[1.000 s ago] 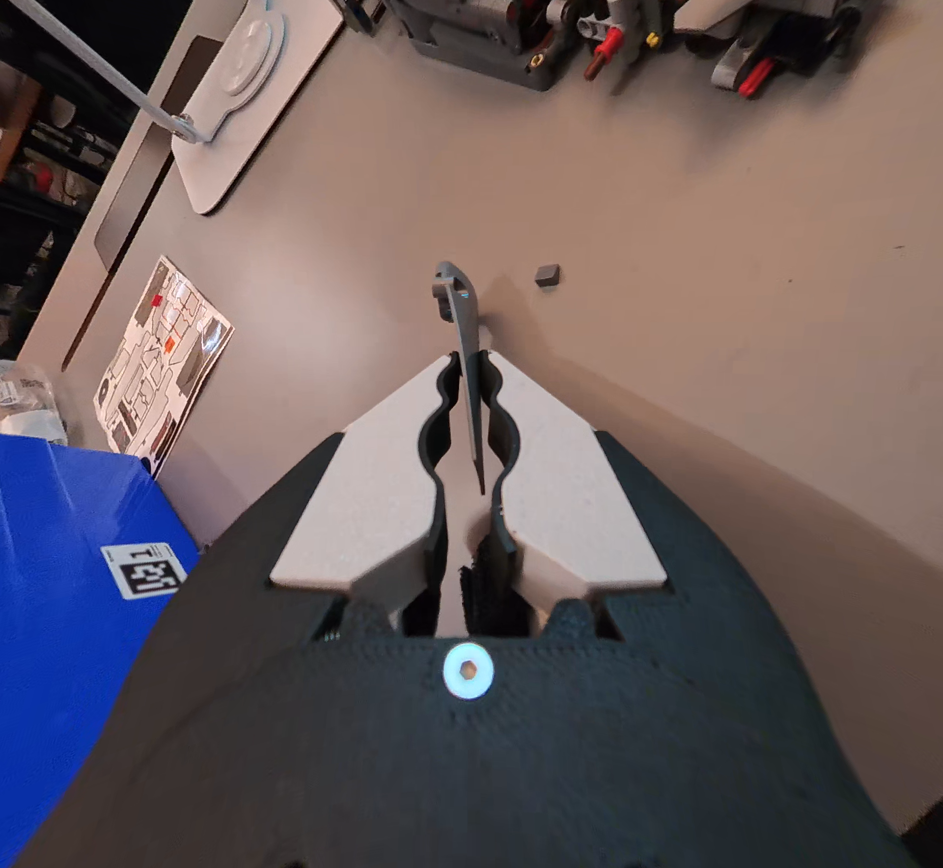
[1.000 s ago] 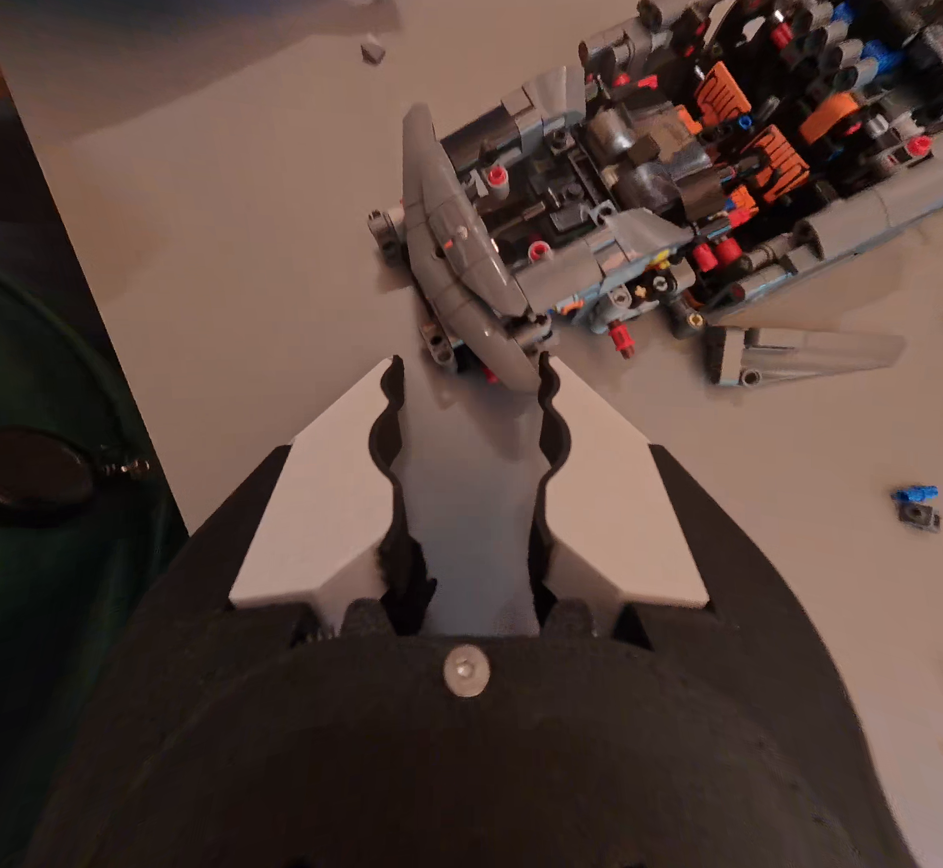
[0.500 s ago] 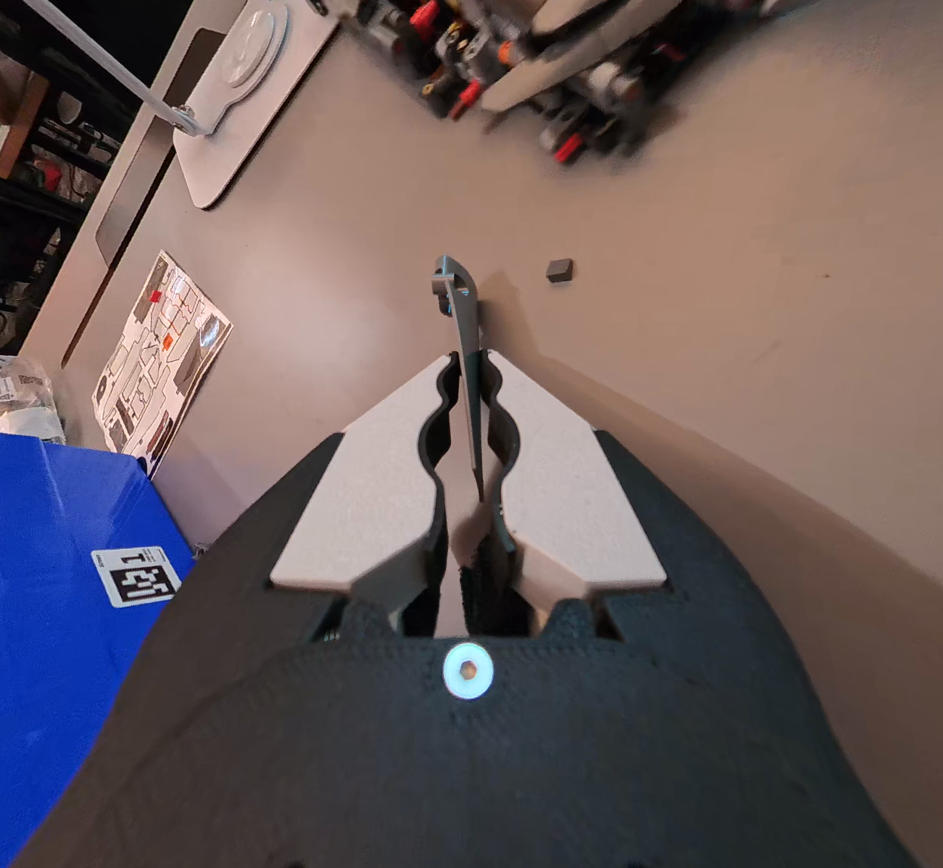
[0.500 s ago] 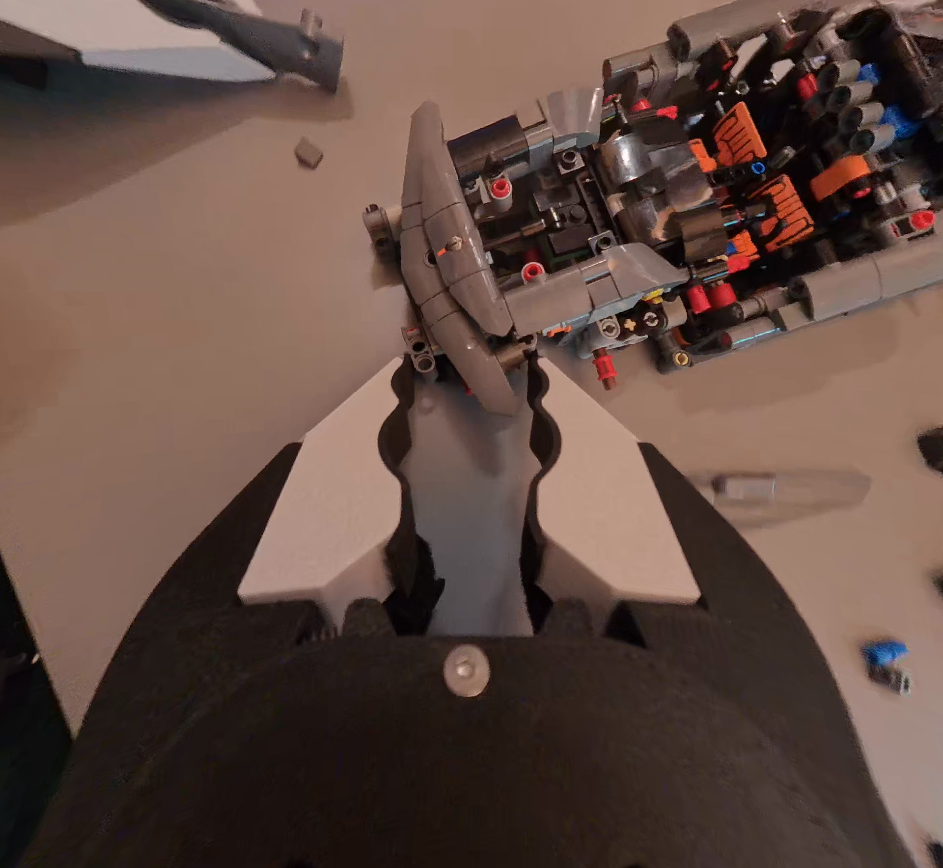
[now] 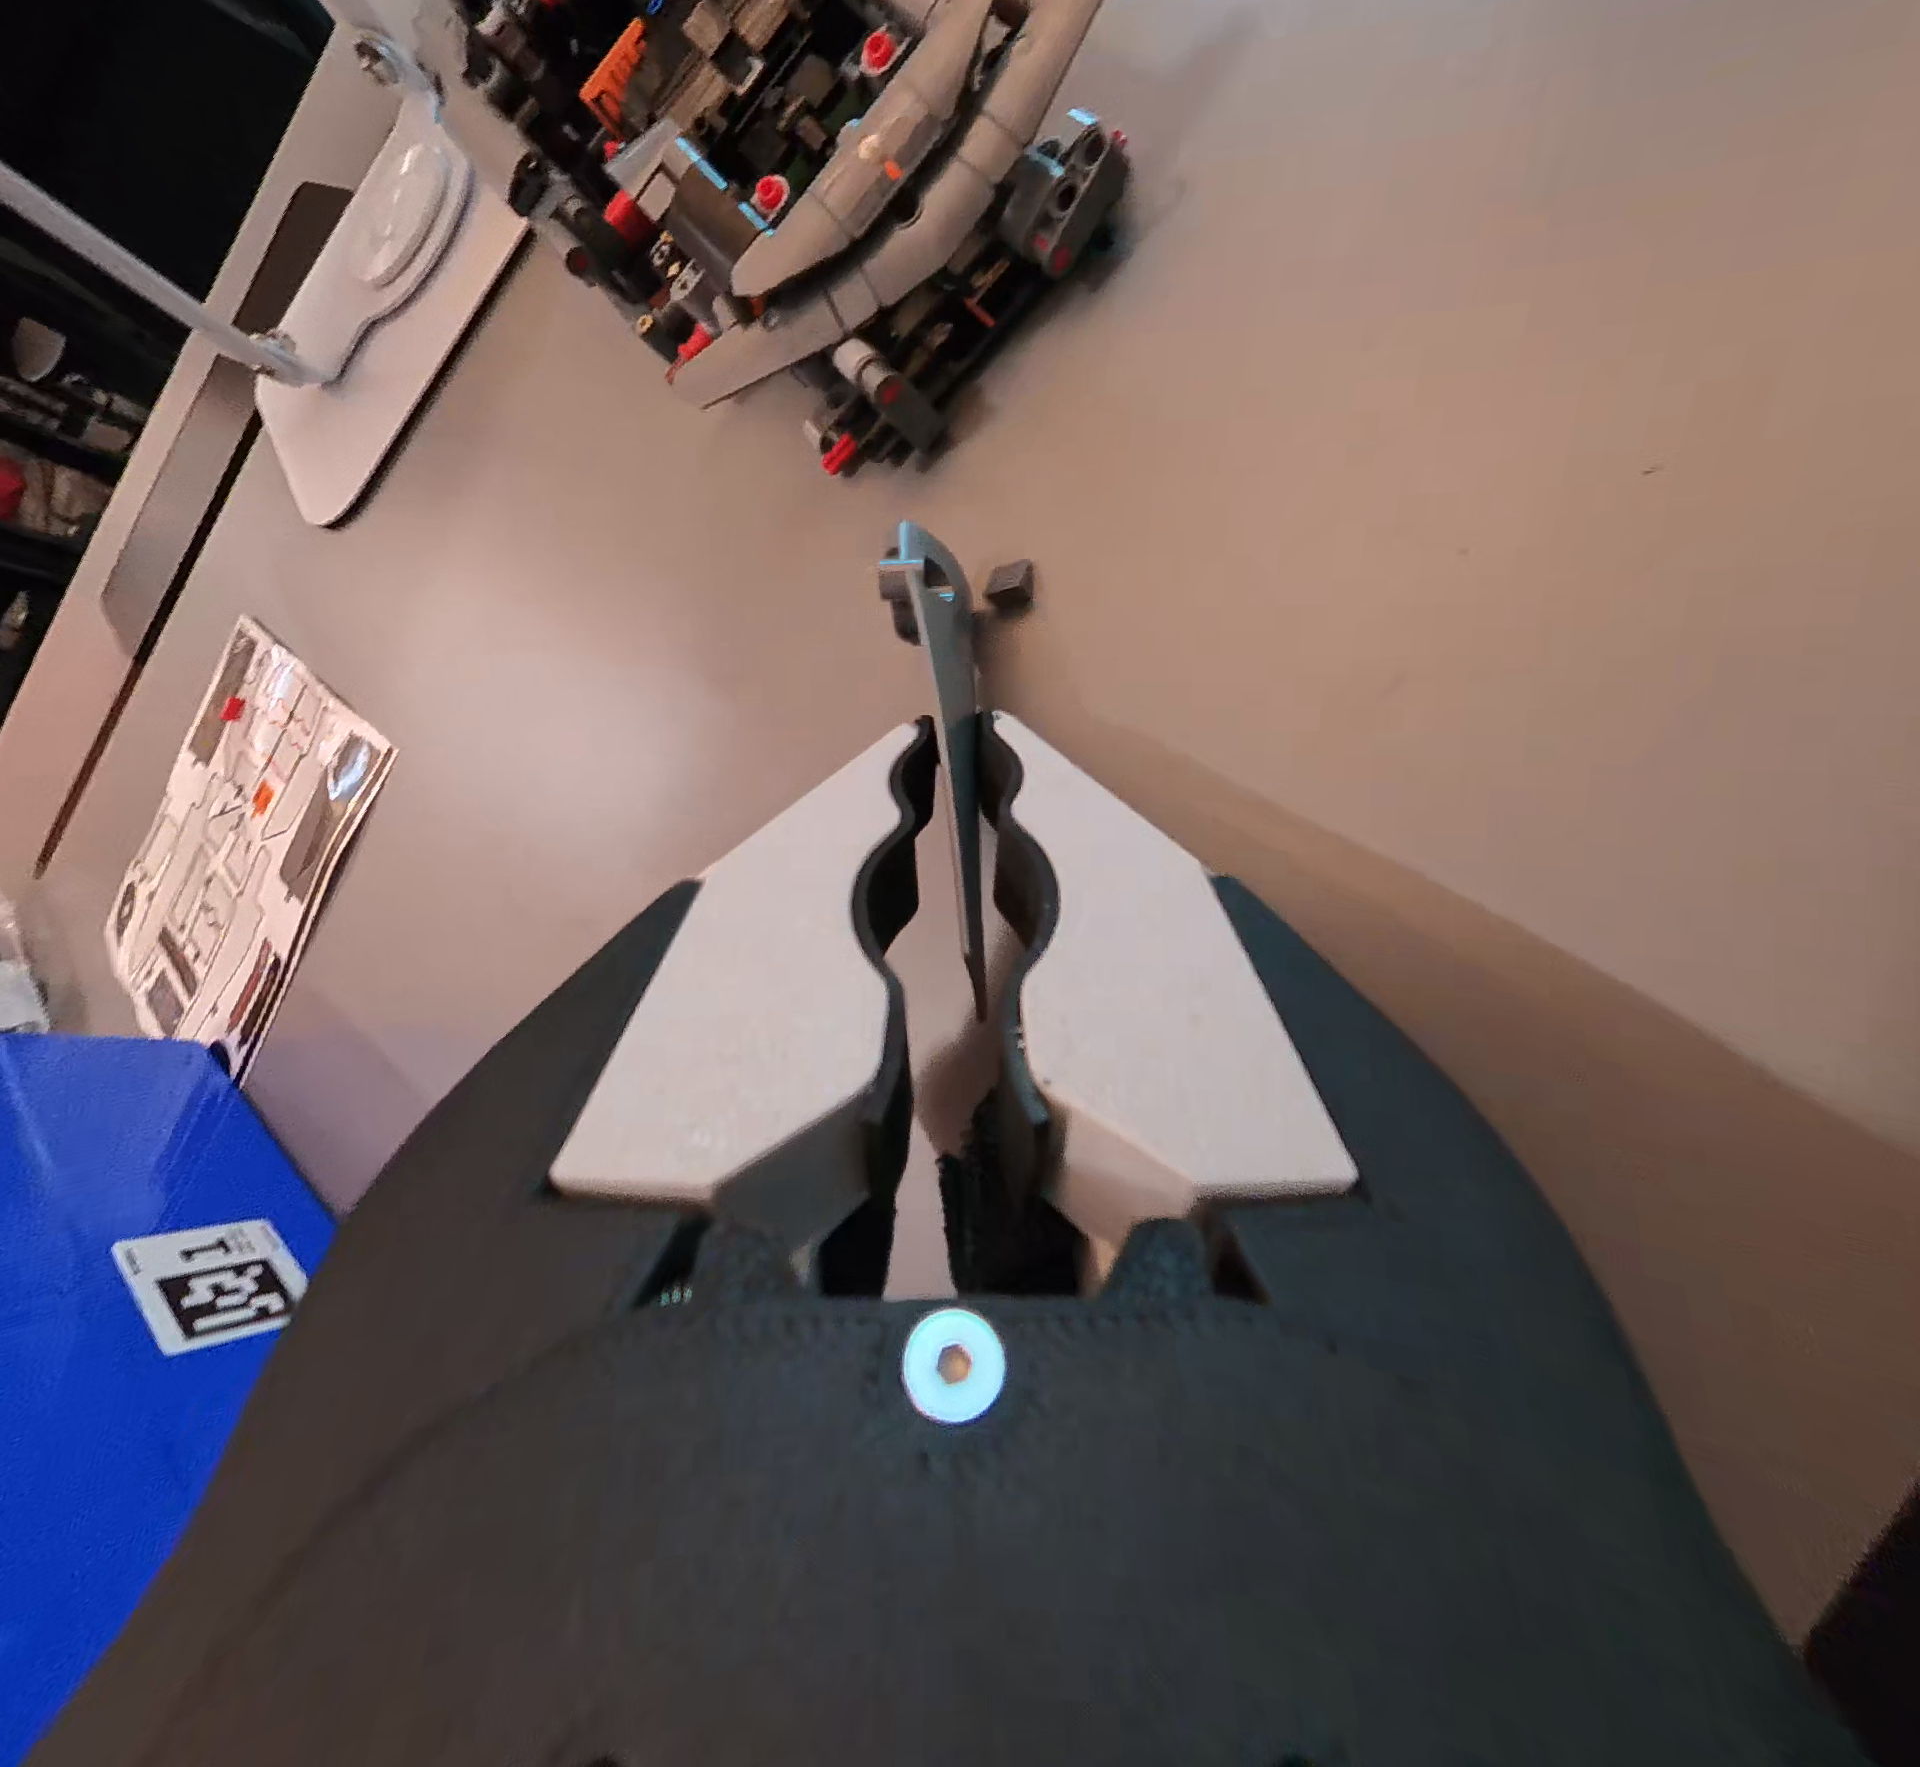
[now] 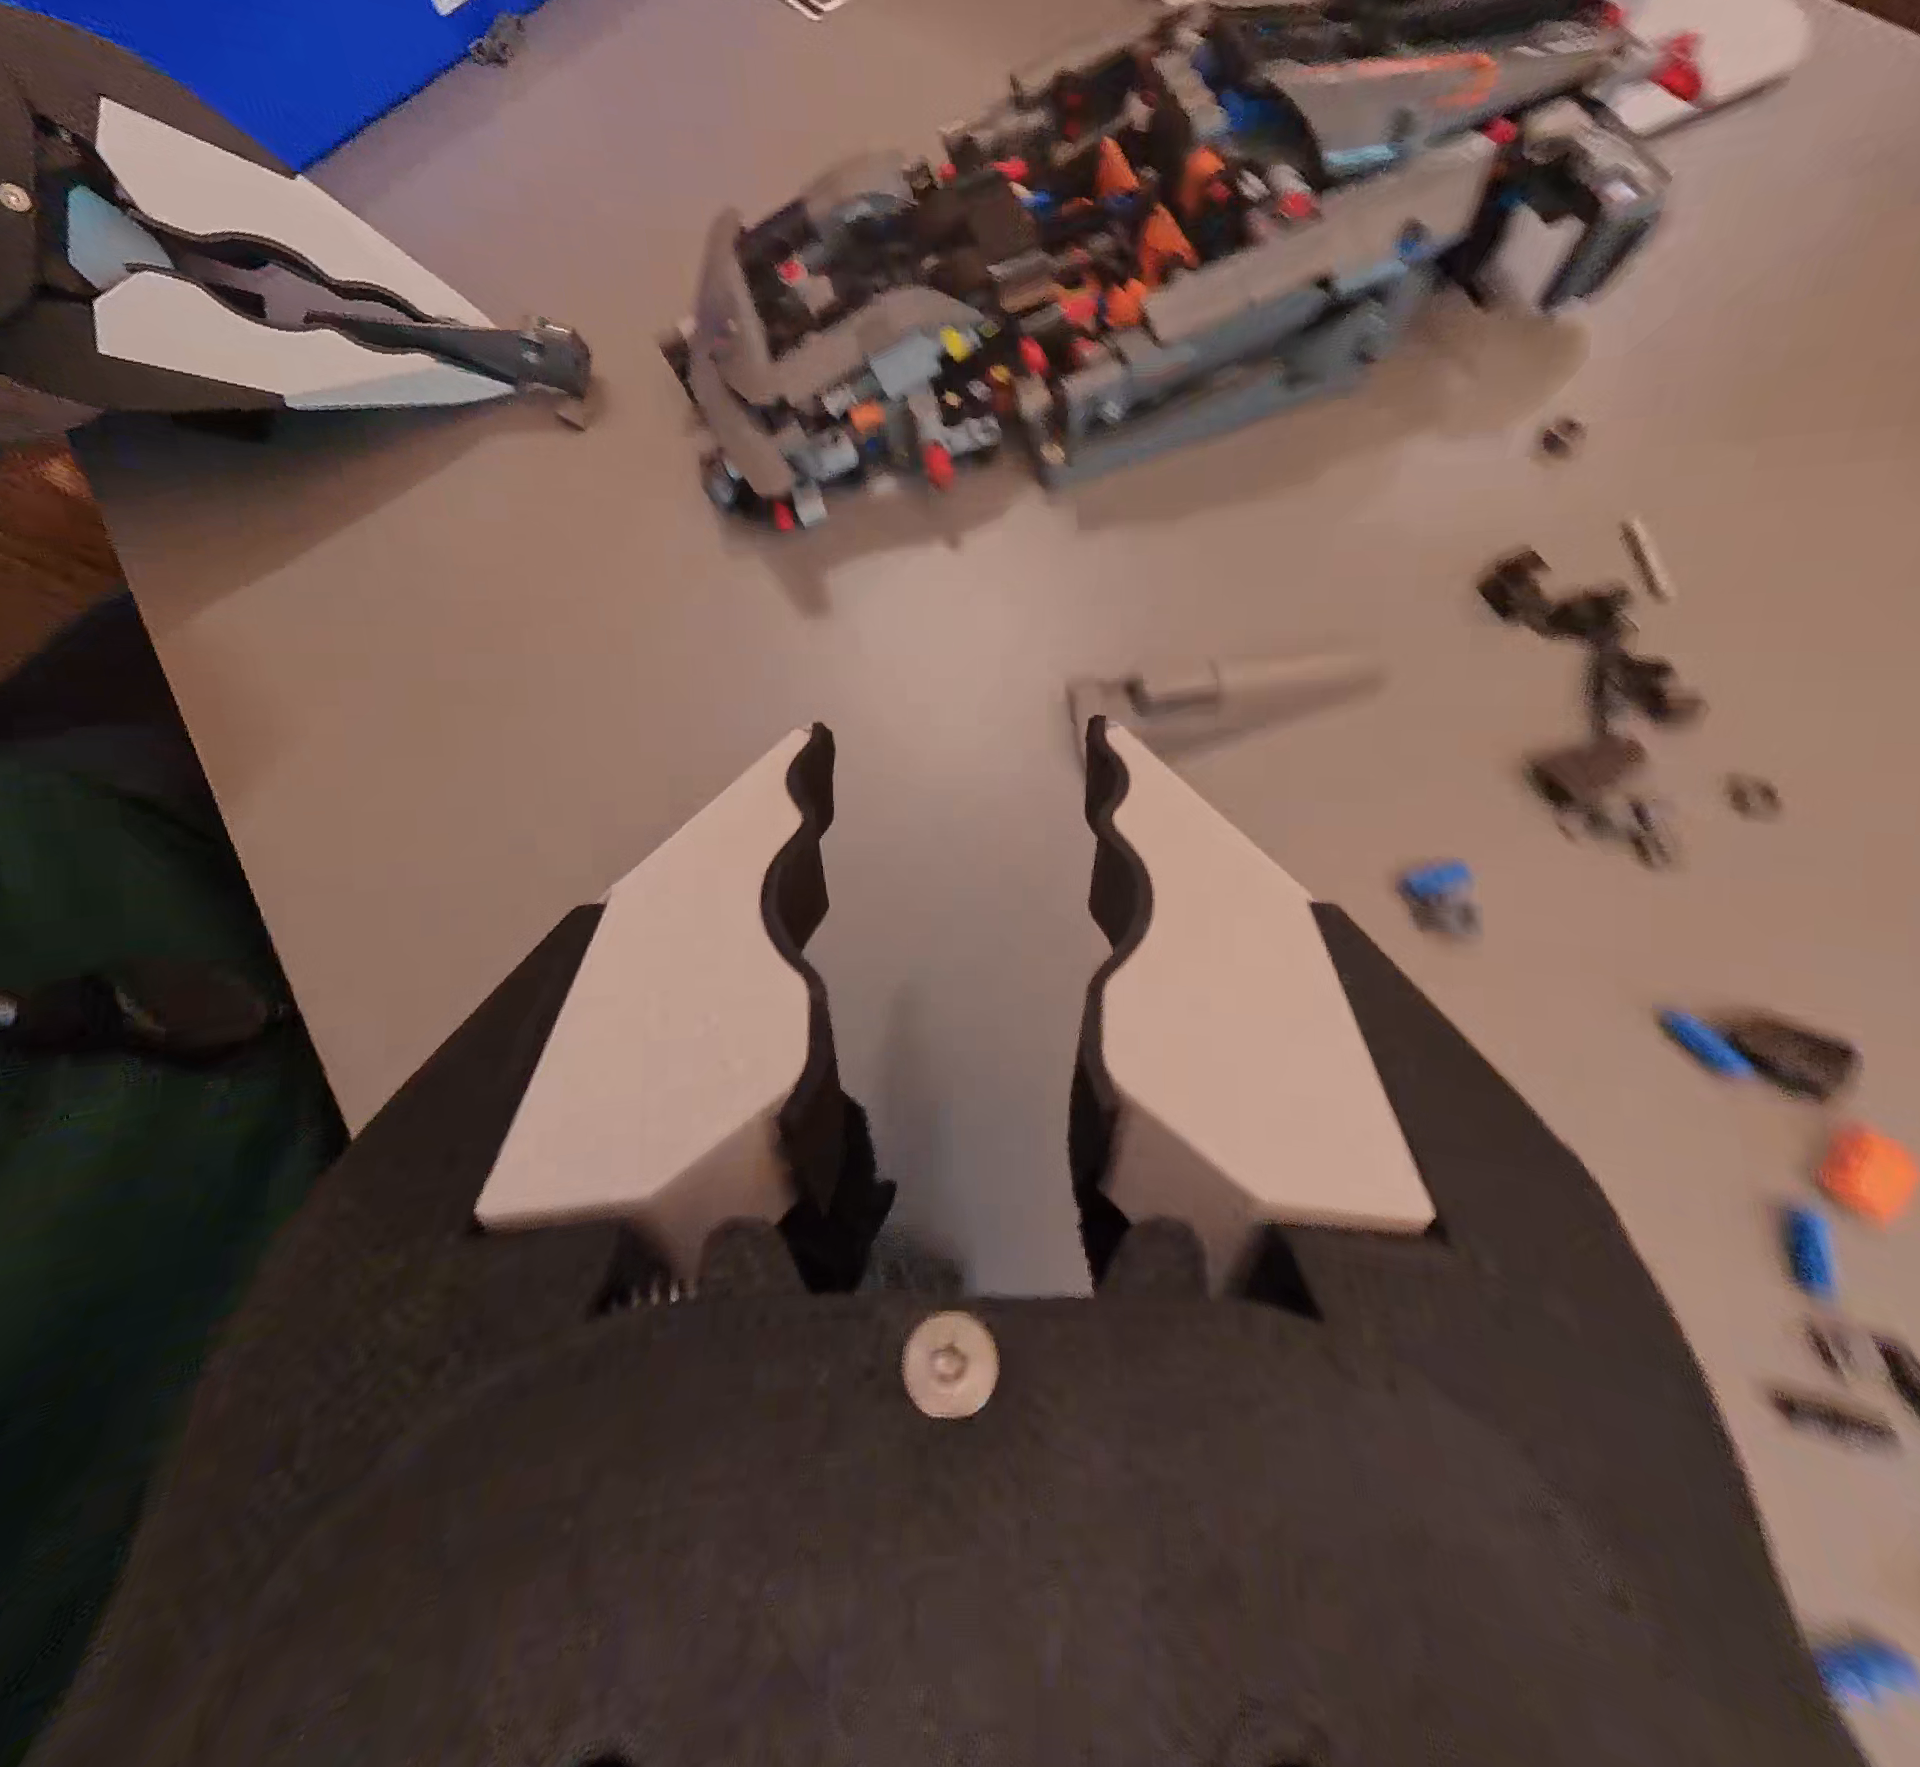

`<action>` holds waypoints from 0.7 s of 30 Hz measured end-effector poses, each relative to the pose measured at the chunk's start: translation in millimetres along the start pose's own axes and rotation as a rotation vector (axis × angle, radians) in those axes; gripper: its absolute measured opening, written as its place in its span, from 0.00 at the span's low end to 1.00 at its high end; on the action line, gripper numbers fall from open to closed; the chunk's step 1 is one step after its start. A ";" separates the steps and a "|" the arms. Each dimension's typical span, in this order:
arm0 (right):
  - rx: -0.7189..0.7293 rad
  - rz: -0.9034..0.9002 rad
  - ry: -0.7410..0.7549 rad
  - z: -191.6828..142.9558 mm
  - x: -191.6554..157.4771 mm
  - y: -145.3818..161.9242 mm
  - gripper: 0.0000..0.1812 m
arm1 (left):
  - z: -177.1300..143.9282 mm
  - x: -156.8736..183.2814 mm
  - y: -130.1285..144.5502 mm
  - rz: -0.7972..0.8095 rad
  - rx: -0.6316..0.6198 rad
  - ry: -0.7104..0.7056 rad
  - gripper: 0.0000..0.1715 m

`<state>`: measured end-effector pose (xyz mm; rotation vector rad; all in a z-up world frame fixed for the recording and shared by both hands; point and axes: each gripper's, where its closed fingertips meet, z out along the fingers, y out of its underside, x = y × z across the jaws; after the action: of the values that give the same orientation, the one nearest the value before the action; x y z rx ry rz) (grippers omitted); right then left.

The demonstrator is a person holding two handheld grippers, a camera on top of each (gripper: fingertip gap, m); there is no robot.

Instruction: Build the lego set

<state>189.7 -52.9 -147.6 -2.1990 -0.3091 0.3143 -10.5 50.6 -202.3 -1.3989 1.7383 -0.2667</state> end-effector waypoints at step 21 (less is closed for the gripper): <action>-0.207 -0.070 0.143 -26.7 54.0 83.7 0.14 | 15.1 36.9 -39.1 -0.164 0.033 0.287 0.10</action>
<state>258.3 -104.4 -204.8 -2.3926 -0.3521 0.0883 27.5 9.8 -204.4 -1.5406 1.8383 -0.6086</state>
